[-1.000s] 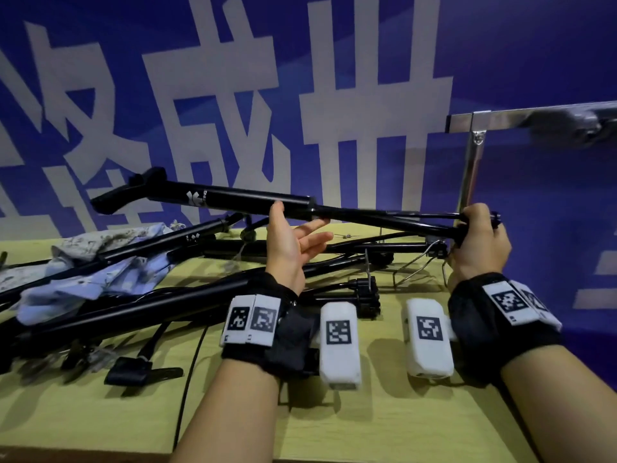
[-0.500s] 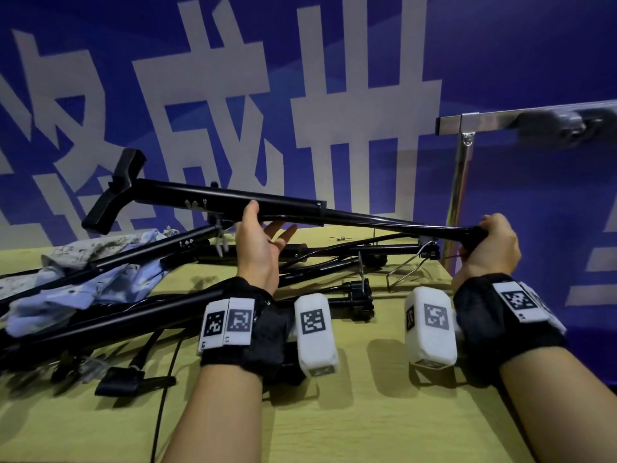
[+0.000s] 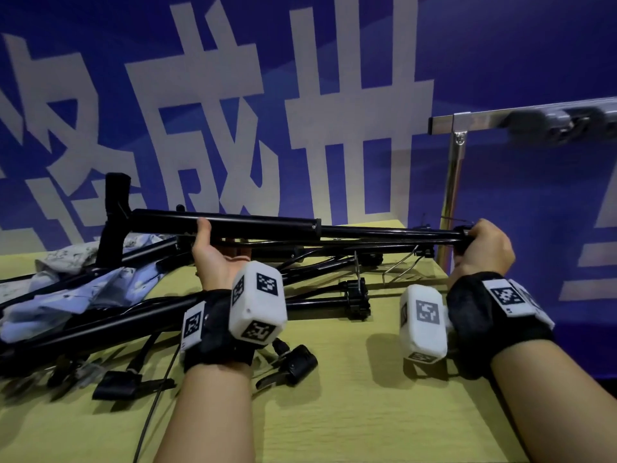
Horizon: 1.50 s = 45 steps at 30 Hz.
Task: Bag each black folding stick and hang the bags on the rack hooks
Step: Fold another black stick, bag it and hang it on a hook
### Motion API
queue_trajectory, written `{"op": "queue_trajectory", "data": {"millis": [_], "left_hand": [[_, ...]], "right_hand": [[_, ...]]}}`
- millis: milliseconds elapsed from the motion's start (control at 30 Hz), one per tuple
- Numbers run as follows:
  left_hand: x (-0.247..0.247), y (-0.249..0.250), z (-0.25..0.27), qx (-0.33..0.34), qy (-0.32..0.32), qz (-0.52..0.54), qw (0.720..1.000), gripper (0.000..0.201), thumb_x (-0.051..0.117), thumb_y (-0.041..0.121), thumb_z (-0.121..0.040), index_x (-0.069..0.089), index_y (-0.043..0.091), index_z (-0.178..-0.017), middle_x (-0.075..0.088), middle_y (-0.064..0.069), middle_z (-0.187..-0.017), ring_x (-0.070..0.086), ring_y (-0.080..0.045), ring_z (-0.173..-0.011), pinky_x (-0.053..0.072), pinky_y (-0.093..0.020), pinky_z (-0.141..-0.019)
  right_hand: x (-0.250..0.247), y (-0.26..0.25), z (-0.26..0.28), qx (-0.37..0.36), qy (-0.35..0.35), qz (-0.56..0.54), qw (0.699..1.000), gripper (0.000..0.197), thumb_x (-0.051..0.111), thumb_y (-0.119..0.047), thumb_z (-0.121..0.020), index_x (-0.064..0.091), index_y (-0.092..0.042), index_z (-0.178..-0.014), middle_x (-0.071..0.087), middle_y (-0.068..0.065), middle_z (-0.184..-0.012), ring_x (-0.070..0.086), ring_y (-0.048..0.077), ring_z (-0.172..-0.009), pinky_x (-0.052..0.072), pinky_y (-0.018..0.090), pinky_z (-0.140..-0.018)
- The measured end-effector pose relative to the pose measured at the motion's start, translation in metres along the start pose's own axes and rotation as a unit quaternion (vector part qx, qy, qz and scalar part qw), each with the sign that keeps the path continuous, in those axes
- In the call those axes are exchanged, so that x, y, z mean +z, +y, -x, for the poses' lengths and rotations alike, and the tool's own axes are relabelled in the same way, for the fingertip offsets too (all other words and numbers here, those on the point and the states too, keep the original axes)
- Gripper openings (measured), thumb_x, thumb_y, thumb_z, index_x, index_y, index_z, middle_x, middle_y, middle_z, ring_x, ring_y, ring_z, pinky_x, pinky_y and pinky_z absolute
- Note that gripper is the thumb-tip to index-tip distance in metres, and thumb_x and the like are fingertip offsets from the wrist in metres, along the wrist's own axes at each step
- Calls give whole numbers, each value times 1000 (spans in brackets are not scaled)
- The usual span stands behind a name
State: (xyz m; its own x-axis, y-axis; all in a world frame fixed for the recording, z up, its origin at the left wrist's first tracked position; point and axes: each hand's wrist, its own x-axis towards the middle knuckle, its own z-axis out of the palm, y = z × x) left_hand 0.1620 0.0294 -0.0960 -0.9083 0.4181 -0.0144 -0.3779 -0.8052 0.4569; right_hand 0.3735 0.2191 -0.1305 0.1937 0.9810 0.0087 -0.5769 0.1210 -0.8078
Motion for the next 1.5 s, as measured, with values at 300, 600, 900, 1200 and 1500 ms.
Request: {"op": "queue_trajectory", "data": {"millis": [300, 600, 900, 1200, 1500], "left_hand": [[0, 5, -3, 56, -32, -5, 998, 20, 67, 37, -83, 58, 20, -85, 59, 6, -71, 54, -6, -57, 48, -19, -59], [-1, 15, -4, 99, -44, 156, 982, 23, 56, 17, -89, 52, 15, -67, 59, 6, -53, 60, -9, -48, 49, -18, -50], [-4, 13, 0, 133, 16, -108, 985, 31, 42, 24, -93, 44, 18, -62, 53, 12, -40, 54, -4, -46, 44, -16, -48], [-3, 8, 5, 85, 32, -114, 989, 31, 48, 29, -87, 44, 21, -57, 53, 12, -43, 54, -2, -36, 42, -12, -43], [-3, 2, 1, 88, 21, -86, 992, 34, 48, 27, -91, 43, 21, -58, 53, 13, -41, 56, 0, -42, 47, -14, -49]], "right_hand": [[-1, -10, 10, 110, 73, -135, 982, 34, 42, 7, -82, 63, -16, -95, 56, 1, -69, 53, 13, -55, 38, 23, -47], [-1, -14, 9, 124, 23, -205, 971, 34, 34, 2, -79, 63, -17, -83, 63, 5, -84, 65, 20, -72, 50, 24, -63], [7, -12, 19, 37, 33, -125, 991, 17, 56, -15, -82, 67, -20, -70, 61, -6, -50, 56, 12, -47, 45, 24, -48], [3, -9, 18, 5, 48, -88, 995, 13, 58, -19, -83, 68, -21, -74, 61, -2, -65, 56, 14, -56, 51, 28, -56], [0, -5, 17, -8, 48, -80, 996, 17, 60, -18, -84, 68, -25, -71, 62, -2, -69, 59, 16, -66, 58, 36, -68]]}}
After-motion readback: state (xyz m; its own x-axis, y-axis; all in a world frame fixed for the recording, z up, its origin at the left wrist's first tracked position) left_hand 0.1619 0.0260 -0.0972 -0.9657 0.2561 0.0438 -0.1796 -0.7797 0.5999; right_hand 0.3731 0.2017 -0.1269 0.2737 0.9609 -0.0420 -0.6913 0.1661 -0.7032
